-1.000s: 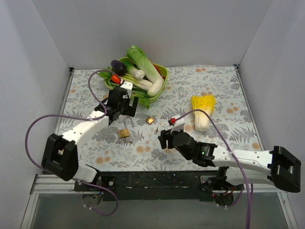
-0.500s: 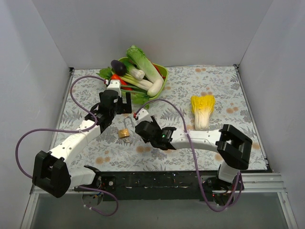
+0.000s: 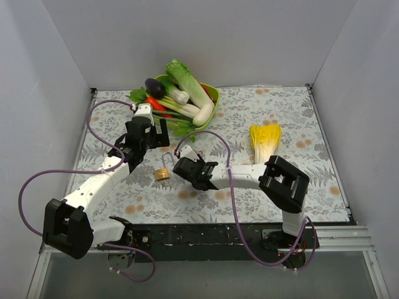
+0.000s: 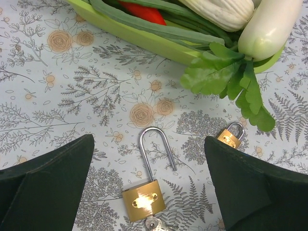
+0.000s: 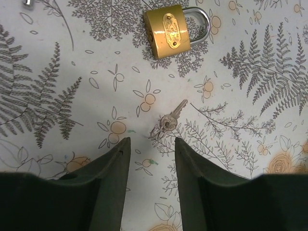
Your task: Unlock with the key
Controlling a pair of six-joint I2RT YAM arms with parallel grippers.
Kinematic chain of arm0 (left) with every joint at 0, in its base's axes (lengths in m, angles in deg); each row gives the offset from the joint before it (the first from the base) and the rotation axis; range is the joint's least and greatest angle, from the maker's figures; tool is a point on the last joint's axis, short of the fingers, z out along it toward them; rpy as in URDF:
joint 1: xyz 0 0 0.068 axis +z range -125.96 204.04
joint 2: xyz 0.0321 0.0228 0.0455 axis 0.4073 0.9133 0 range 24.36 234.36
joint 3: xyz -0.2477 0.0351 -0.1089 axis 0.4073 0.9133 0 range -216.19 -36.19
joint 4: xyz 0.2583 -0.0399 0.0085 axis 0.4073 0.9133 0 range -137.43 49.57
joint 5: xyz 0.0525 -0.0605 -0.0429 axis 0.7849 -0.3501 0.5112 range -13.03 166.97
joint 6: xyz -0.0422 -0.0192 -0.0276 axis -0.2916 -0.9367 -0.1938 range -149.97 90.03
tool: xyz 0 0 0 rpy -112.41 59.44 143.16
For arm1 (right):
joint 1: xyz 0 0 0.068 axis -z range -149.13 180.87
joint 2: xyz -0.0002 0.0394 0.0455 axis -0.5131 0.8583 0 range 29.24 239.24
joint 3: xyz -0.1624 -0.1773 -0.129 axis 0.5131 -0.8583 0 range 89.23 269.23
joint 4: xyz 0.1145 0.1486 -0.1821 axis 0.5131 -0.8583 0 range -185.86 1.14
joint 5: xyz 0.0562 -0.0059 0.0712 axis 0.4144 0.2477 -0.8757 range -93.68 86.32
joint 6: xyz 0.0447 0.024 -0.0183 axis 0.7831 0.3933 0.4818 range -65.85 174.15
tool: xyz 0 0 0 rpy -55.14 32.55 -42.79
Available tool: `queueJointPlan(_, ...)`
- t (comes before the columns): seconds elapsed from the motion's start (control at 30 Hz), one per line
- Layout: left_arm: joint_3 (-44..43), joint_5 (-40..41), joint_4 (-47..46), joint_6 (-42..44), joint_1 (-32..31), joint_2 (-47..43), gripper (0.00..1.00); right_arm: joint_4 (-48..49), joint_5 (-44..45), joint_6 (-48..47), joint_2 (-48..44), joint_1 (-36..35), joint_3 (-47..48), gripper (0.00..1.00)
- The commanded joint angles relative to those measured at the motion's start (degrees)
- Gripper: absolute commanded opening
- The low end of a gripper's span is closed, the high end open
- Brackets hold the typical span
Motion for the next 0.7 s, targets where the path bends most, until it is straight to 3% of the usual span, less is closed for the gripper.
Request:
queueJointPlan(0.0,-0.94,-0.72,0.29,-0.43,0.57,-2.04,0.98,-1.28,2.43,0.35,2.48,1.06,3.29,0.48)
queueJointPlan(0.67,-0.76,-1.34,0.11,-0.43,1.27,-2.83,0.98,-2.69,4.19,0.26,6.0,1.94,5.41,0.43)
